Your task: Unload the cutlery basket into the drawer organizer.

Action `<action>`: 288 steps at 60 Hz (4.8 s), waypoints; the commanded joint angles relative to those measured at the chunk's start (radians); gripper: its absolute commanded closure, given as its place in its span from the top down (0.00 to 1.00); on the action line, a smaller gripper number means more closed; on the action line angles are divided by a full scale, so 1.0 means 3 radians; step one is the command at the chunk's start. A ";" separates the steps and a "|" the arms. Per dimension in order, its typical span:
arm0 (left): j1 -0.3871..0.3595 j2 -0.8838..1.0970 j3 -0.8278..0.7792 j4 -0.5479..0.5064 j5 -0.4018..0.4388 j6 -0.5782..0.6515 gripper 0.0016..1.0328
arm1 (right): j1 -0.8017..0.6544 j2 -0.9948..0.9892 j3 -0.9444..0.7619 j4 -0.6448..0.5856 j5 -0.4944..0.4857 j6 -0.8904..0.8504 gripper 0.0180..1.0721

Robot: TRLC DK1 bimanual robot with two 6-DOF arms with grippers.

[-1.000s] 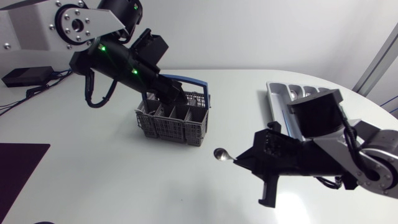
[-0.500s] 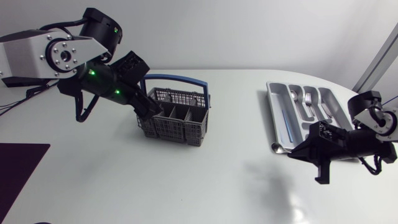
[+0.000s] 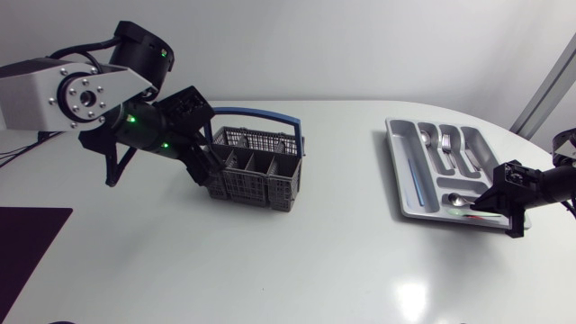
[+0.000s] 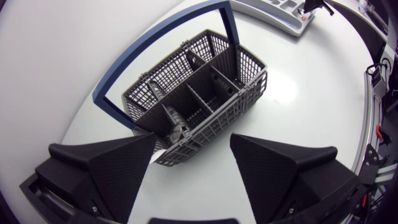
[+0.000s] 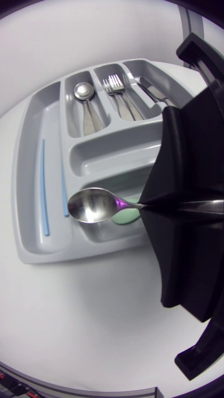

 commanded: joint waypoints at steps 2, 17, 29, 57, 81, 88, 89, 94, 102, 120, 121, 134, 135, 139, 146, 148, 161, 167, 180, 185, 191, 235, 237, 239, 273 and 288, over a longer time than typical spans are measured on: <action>-0.0019 -0.0075 -0.0129 0.0070 -0.0064 0.0195 0.81 | -0.0021 0.0181 0.0137 -0.0044 0.0093 -0.0201 0.07; 0.0002 -0.0090 -0.0154 0.0126 -0.0145 0.0409 0.81 | 0.0025 0.0253 0.0091 0.0058 0.0329 -0.0180 0.65; -0.0090 -0.0075 -0.0036 0.0059 -0.0370 0.0430 0.78 | 0.0005 0.0130 0.0009 0.0053 0.0334 -0.0052 0.93; -0.0387 0.0442 0.0690 -0.0682 -0.0912 -0.0061 0.63 | 0.0782 -0.1215 -0.0845 0.0027 0.0308 0.1170 0.95; -0.0423 0.0861 0.0884 -0.0774 -0.1189 -0.0332 0.56 | 0.2019 -0.2135 -0.1167 -0.0147 0.0518 0.2325 0.95; -0.0438 0.0968 0.0945 -0.0774 -0.1260 -0.0368 0.56 | 0.2316 -0.2207 -0.1213 -0.0157 0.0569 0.2581 0.95; -0.0433 0.0994 0.0961 -0.0774 -0.1265 -0.0373 0.54 | 0.2367 -0.2217 -0.1223 -0.0147 0.0584 0.2627 0.95; -0.0438 0.1050 0.0976 -0.0764 -0.1321 -0.0398 0.53 | 0.2571 -0.2242 -0.1275 -0.0136 0.0615 0.2791 0.95; -0.0418 0.1147 0.1017 -0.0733 -0.1373 -0.0424 0.53 | 0.2791 -0.2268 -0.1341 -0.0106 0.0656 0.2954 0.95; -0.0387 0.1265 0.1109 -0.0631 -0.1419 -0.0450 0.47 | 0.3124 -0.2299 -0.1520 0.0083 0.0671 0.3230 0.95; -0.0387 0.1270 0.1114 -0.0626 -0.1424 -0.0455 0.46 | 0.3139 -0.2304 -0.1525 0.0094 0.0671 0.3246 0.95; -0.0346 0.1347 0.1150 -0.0626 -0.1449 -0.0491 0.45 | 0.3236 -0.2314 -0.1587 0.0160 0.0722 0.3317 0.95; -0.0336 0.1352 0.1150 -0.0626 -0.1449 -0.0496 0.45 | 0.3241 -0.2319 -0.1587 0.0160 0.0722 0.3327 0.95; -0.0320 0.1388 0.1150 -0.0626 -0.1460 -0.0506 0.45 | 0.3267 -0.2324 -0.1592 0.0165 0.0722 0.3343 0.95; -0.0305 0.1449 0.1150 -0.0626 -0.1506 -0.0526 0.42 | 0.3328 -0.2324 -0.1612 0.0196 0.0728 0.3384 0.95; -0.0305 0.1459 0.1150 -0.0626 -0.1506 -0.0531 0.41 | 0.3338 -0.2324 -0.1617 0.0201 0.0728 0.3404 0.95; -0.0295 0.1515 0.1145 -0.0595 -0.1592 -0.0542 0.25 | 0.3415 -0.2334 -0.1663 0.0252 0.0768 0.3450 0.95; -0.0290 0.1505 0.1109 -0.0544 -0.1638 -0.0542 0.14 | 0.3436 -0.2350 -0.1679 0.0252 0.0794 0.3450 0.95; -0.0361 0.1342 0.0961 -0.0380 -0.1884 -0.0511 0.03 | 0.3492 -0.2370 -0.1694 0.0252 0.0814 0.3481 0.95; -0.0428 0.1209 0.0884 -0.0309 -0.2012 -0.0450 0.03 | 0.3517 -0.2375 -0.1699 0.0257 0.0820 0.3496 0.95; -0.0535 0.0968 0.0777 -0.0278 -0.2124 -0.0358 0.03 | 0.3523 -0.2375 -0.1709 0.0273 0.0820 0.3496 0.95; -0.1220 -0.0448 0.0495 -0.0626 -0.2196 -0.0562 0.03 | 0.3727 -0.2866 -0.1699 0.0544 0.0814 0.3834 0.95; -0.1220 -0.0448 0.0495 -0.0651 -0.2140 -0.0613 0.03 | 0.3727 -0.2897 -0.1699 0.0569 0.0820 0.3849 0.95; -0.1220 -0.0448 0.0480 -0.0667 -0.2032 -0.0685 0.03 | 0.3727 -0.2922 -0.1699 0.0579 0.0820 0.3859 0.95; -0.1174 0.0493 0.0654 -0.0815 0.0110 -0.1723 0.03 | 0.3998 -0.2892 -0.1781 0.1009 0.1065 0.4120 0.95; -0.1047 0.0779 0.0904 -0.0830 0.0795 -0.1927 0.03 | 0.3998 -0.2621 -0.1765 0.1387 0.1075 0.4110 0.90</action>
